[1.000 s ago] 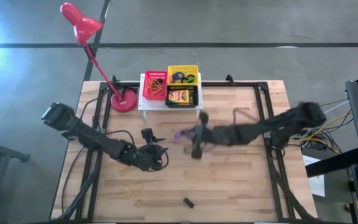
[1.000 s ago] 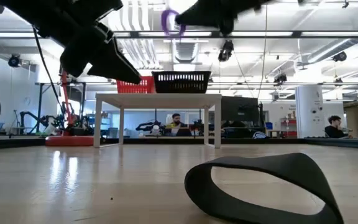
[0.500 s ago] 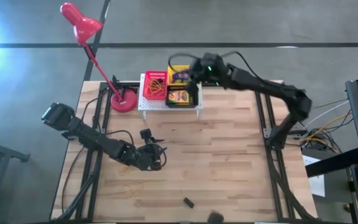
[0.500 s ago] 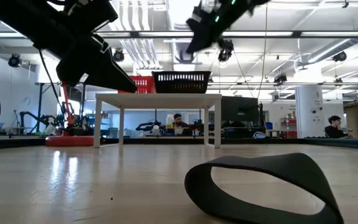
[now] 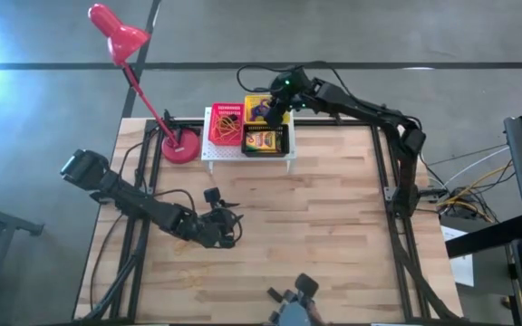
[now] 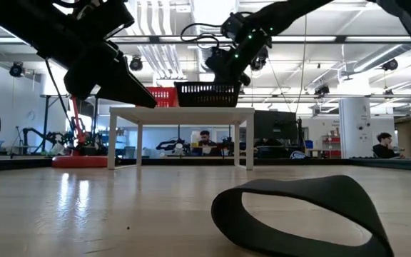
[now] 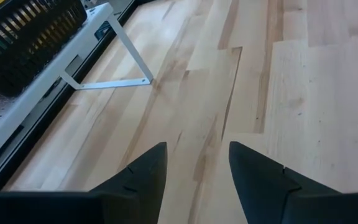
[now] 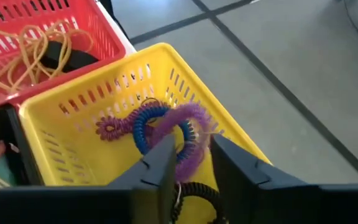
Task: Pick & Place Office Desk Supplies
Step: Put the purple spring keychain into the yellow bin on the shelf, then put the black rubber band into the red bin on the shelf
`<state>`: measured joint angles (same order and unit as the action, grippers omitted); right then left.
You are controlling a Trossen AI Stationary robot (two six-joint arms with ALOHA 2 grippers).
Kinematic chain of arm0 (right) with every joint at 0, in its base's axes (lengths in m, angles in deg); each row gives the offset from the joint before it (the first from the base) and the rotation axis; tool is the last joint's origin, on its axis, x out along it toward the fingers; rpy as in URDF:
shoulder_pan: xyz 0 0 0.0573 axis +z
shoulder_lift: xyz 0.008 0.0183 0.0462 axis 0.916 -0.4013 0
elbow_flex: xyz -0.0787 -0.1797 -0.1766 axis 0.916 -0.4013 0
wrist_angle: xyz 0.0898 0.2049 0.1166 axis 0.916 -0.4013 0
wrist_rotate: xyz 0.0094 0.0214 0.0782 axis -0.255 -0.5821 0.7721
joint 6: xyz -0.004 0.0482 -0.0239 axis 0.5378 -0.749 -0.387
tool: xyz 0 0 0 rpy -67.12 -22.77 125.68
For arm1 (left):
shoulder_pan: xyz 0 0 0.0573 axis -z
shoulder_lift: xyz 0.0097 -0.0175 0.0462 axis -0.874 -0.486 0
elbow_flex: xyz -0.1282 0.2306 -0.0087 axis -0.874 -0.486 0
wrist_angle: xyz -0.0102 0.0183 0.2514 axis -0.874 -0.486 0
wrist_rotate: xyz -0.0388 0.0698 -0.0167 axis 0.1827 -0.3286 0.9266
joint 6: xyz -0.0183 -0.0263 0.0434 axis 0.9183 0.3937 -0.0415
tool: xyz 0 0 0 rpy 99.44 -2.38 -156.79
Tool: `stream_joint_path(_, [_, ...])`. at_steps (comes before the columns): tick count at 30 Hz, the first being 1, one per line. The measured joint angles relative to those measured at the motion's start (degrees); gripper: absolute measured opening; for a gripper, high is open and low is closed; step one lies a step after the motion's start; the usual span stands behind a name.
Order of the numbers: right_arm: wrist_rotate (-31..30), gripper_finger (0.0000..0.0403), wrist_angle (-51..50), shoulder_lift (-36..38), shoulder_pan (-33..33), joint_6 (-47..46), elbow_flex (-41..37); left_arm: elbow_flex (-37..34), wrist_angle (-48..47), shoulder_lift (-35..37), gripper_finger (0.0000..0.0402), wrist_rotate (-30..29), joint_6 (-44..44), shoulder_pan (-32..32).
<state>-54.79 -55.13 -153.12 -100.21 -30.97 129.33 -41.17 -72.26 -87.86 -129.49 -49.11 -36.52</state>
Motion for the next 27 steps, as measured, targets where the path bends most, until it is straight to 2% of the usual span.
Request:
stream_joint_path(4, [0.0,0.0146,-0.8,2.3,0.3,0.4,0.0,0.0,0.0,0.0,0.0177,0.0,0.3,0.0])
stream_joint_path(8, [0.6,0.0174,-3.0,7.7,2.6,0.4,-0.3,0.0,-0.1,0.0,0.0177,0.0,0.9,0.0])
stream_joint_path(11, [0.7,0.0179,-5.7,12.4,7.4,0.5,-3.0,0.0,-0.1,0.0,0.0177,0.0,1.0,0.0])
stream_joint_path(15, [0.6,0.0172,-4.7,19.6,18.1,0.3,-11.8,0.0,-0.1,0.0,0.0177,0.0,1.1,0.0])
stream_joint_path(21, [-6.8,0.0158,11.0,26.5,37.9,-5.9,-32.7,0.0,0.1,0.0,0.0177,0.4,1.9,0.0])
stream_joint_path(27, [-9.0,0.0149,31.9,25.7,53.3,-14.9,-49.9,-0.1,2.2,0.0,0.0177,0.8,3.0,0.0])
